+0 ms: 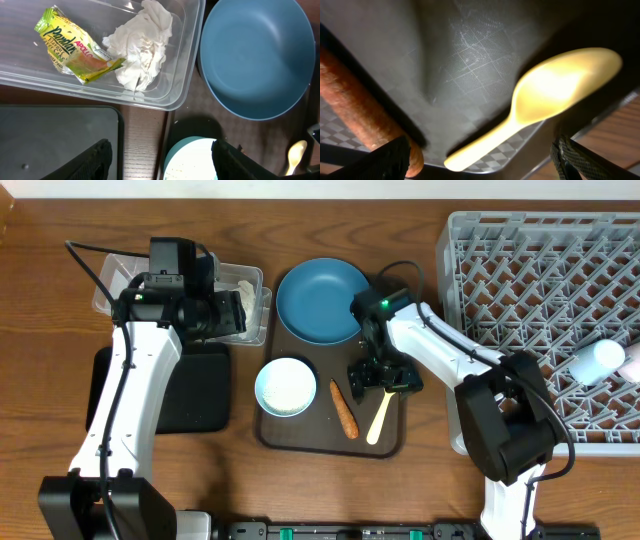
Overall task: Sort waste into correct bins and load items into the dishwasher rack
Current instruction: 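Move right gripper to tray and grasp yellow spoon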
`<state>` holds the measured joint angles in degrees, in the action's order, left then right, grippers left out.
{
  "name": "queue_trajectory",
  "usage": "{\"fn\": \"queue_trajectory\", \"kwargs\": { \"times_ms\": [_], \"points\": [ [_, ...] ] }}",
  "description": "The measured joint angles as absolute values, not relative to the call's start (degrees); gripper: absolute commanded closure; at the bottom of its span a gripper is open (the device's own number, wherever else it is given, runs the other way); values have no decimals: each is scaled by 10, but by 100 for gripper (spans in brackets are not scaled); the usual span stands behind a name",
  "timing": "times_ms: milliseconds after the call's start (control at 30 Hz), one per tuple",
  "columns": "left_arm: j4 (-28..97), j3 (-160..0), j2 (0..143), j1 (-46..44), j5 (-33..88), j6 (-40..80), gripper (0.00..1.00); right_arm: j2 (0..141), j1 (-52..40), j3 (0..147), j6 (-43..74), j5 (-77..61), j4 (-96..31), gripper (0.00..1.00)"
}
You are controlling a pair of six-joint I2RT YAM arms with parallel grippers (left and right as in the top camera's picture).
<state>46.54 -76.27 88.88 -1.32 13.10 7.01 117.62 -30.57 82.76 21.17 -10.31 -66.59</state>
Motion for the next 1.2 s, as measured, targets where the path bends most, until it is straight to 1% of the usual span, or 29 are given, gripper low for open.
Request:
{"fn": "queue_trajectory", "kwargs": {
  "times_ms": [100,200,233,267,400,433,467,567,767,900,1033,1200],
  "points": [
    [466,-763,889,-13,131,70,34,1176,-307,809,220,-107,-639,11],
    [466,-763,889,-13,131,70,34,1176,-311,791,231,-107,-616,17],
    [466,-763,889,-13,131,70,34,1173,-311,787,235,-104,-612,21],
    [466,-763,889,-13,131,70,34,1172,-311,783,238,-101,-609,27],
    [466,-763,889,-13,131,70,34,1169,-311,776,245,-87,-606,40],
    [466,-763,889,-13,131,70,34,1168,-312,775,247,-83,-604,44],
    [466,-763,889,-13,131,70,34,1167,-312,773,247,-79,-603,46],
    [466,-763,889,-13,131,70,34,1167,-312,772,250,-70,-597,58],
    [466,-763,889,-13,131,70,34,1163,-312,772,252,-65,-573,67],
    [466,-763,889,-13,131,70,34,1162,-312,772,250,-65,-558,80],
    [466,-763,889,-13,131,70,33,1162,-312,772,251,-64,-553,82],
    [466,-763,889,-13,131,70,34,1162,-312,772,249,-64,-552,91]
  ]
}}
